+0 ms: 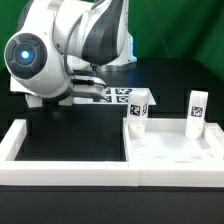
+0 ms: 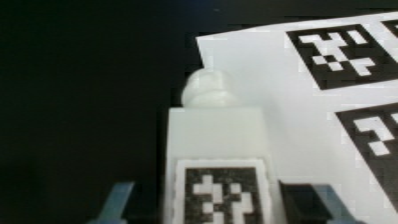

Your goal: Assemble square table

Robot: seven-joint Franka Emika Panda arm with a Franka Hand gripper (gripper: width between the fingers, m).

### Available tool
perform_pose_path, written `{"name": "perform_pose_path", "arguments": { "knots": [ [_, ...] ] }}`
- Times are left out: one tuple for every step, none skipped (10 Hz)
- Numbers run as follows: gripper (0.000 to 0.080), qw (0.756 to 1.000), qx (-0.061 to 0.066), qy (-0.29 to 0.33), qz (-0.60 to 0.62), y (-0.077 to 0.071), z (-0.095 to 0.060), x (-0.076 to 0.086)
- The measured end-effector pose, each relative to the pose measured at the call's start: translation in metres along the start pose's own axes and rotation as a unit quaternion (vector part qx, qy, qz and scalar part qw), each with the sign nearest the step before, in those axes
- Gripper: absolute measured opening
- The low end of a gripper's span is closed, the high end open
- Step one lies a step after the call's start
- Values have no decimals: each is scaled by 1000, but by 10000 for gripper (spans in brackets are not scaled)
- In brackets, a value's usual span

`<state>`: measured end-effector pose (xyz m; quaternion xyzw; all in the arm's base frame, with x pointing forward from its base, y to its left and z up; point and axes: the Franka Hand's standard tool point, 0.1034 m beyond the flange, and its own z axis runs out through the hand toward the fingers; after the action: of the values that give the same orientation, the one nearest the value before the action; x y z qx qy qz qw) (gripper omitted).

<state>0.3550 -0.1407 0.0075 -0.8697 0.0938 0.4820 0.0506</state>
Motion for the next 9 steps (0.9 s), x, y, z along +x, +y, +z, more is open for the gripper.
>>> {"name": "perform_pose_path", "arguments": {
  "knots": [
    [284, 1000, 0, 0, 0, 0, 0, 0],
    [284, 1000, 0, 0, 0, 0, 0, 0],
    [284, 1000, 0, 0, 0, 0, 0, 0],
    [284, 1000, 0, 0, 0, 0, 0, 0],
    [284, 1000, 0, 0, 0, 0, 0, 0],
    [284, 1000, 1, -6, -8, -1, -5, -4],
    [284, 1000, 5, -13, -28, -7, -33, -16],
    [285, 999, 6, -4, -44, -14, -64, -26],
    [285, 999, 14, -14, -46, -21, -84, -43]
  ]
}}
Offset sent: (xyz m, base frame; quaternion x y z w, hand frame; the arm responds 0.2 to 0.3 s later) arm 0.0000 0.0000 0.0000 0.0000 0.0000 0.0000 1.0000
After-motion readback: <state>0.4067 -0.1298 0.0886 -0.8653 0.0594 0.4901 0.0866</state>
